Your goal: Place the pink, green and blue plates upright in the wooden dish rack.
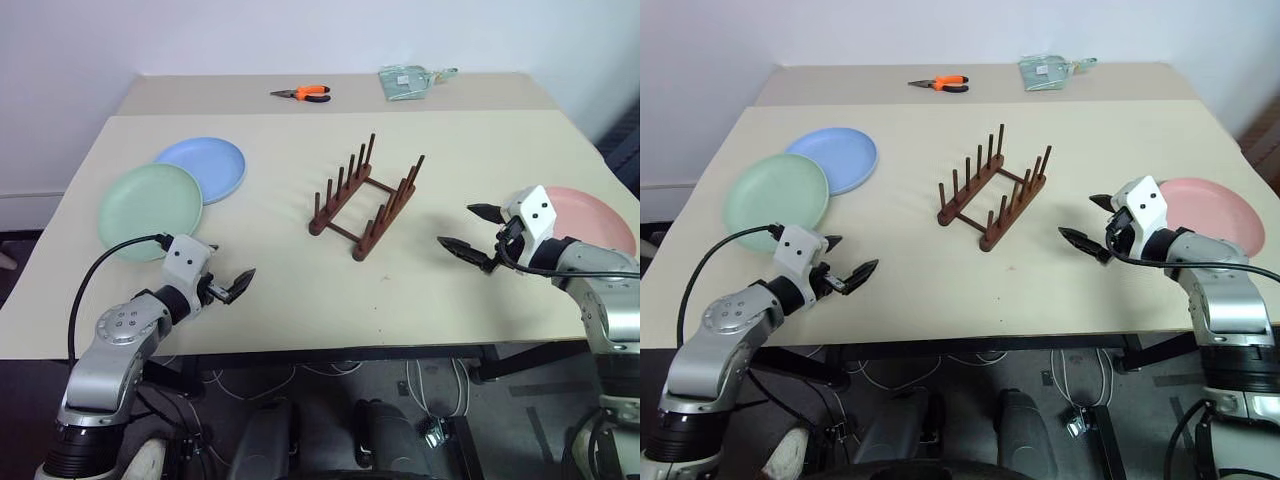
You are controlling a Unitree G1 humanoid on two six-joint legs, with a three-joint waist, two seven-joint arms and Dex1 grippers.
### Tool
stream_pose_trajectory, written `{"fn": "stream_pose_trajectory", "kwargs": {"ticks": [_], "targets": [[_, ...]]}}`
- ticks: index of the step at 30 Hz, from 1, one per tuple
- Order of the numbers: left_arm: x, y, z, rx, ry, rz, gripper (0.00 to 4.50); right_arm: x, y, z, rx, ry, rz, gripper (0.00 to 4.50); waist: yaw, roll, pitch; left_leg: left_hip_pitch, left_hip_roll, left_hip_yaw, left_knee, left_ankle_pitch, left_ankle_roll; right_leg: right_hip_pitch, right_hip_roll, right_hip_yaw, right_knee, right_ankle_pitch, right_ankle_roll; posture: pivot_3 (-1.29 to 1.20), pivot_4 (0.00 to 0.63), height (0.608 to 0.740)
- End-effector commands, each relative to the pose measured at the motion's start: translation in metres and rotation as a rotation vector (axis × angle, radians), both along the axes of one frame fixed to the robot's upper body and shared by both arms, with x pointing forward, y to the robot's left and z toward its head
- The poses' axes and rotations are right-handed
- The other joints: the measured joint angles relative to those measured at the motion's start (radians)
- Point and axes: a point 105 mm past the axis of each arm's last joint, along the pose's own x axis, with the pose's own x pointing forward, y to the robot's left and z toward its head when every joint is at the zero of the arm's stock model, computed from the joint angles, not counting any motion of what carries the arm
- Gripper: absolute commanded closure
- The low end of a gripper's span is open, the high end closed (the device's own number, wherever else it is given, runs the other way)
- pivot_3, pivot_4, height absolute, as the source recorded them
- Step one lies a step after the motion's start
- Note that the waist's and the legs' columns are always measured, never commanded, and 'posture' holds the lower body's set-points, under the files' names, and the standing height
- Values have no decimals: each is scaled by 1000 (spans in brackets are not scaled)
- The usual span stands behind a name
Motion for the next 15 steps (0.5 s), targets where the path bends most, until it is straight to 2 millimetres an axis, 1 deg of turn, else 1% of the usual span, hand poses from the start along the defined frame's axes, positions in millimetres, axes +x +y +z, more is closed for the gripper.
{"fn": "stream_pose_trajectory", "kwargs": {"ticks": [1,5,7,12,15], "targets": [[1,-7,8,6,-44,-11,0,0,4,13,-13,-59,15,84,-1,0,0,0,0,0,0,0,0,0,0,0,0,0,0,0,150,740],[0,-10,8,-6,-47,-10,0,1,7,14,-14,-61,23,84,-2,0,0,0,0,0,0,0,0,0,0,0,0,0,0,0,150,740],[-2,-15,6,-9,-44,-22,0,1,10,14,-16,-62,33,84,-2,0,0,0,0,0,0,0,0,0,0,0,0,0,0,0,150,740],[-3,-24,5,-15,-39,-44,0,-2,22,13,-8,-64,55,84,-1,0,0,0,0,0,0,0,0,0,0,0,0,0,0,0,150,740],[-3,-24,3,-15,-32,-53,0,-5,29,9,3,-59,65,84,0,0,0,0,0,0,0,0,0,0,0,0,0,0,0,0,150,740]]}}
